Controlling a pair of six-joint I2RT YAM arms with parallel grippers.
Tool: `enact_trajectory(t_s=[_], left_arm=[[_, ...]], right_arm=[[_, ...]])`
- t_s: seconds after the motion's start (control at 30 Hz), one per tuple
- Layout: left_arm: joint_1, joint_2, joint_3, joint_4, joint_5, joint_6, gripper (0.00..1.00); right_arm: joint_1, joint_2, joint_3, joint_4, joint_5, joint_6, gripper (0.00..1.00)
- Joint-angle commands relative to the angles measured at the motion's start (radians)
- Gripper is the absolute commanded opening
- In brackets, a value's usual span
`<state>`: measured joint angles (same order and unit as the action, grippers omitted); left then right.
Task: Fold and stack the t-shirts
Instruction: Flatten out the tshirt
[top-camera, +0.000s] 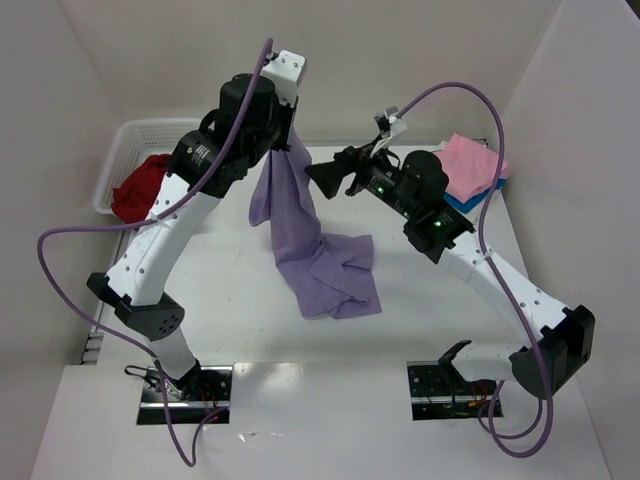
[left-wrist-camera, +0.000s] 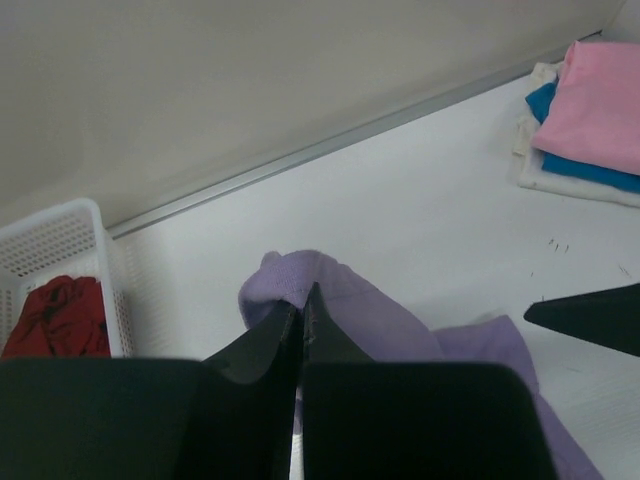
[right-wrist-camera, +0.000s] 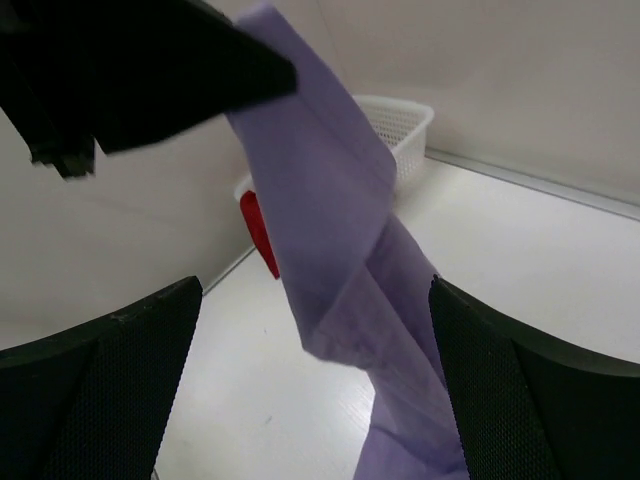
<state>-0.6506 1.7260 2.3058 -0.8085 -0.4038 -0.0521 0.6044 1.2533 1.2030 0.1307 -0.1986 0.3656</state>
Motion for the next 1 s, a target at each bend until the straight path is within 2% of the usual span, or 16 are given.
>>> enact_trajectory(t_s=[0.0, 0.07, 0.2, 0.27, 0.3, 0.37, 0.47, 0.6, 0.77, 0.97], left_arm=[[0.002, -0.077, -0.051, 0.087, 0.029, 0.008, 0.0], [0.002, -0.1, -0.051, 0.098, 0.039, 0.008, 0.0], [0.002, -0.111, -0.06, 0.098, 0.039, 0.008, 0.0], [0.002, -0.12, -0.06, 0.108, 0.005, 0.008, 0.0], [0.002, -0.12, -0.074, 0.108, -0.036, 0.008, 0.0], [0.002, -0.131, -0.095, 0.108, -0.082, 0.008, 0.0], [0.022, -0.155, -0.201, 0.15, -0.13, 0.017, 0.0], [0.065, -0.175, -0.244, 0.173, -0.098, -0.005, 0.0], [0.086, -0.175, -0.276, 0.183, -0.078, -0.005, 0.0], [0.086, -0.207, -0.31, 0.193, -0.059, -0.014, 0.0]], right_arm=[[0.005, 0.084, 0.059, 0.13, -0.041, 0.015, 1.0], [0.005, 0.125, 0.07, 0.118, -0.041, 0.015, 1.0], [0.024, 0.138, 0.035, 0.188, -0.084, 0.036, 0.87], [0.024, 0.173, 0.05, 0.095, -0.084, 0.021, 0.87], [0.024, 0.173, 0.05, 0.06, -0.044, 0.001, 0.95], [0.024, 0.143, 0.003, -0.006, 0.002, -0.022, 1.0], [0.024, 0.066, -0.088, -0.158, 0.117, -0.031, 1.0], [0.024, 0.029, -0.14, -0.333, 0.149, 0.034, 1.0], [0.034, 0.017, -0.281, -0.323, 0.102, 0.113, 0.97], [0.112, 0.19, -0.252, -0.31, 0.18, 0.125, 0.97]])
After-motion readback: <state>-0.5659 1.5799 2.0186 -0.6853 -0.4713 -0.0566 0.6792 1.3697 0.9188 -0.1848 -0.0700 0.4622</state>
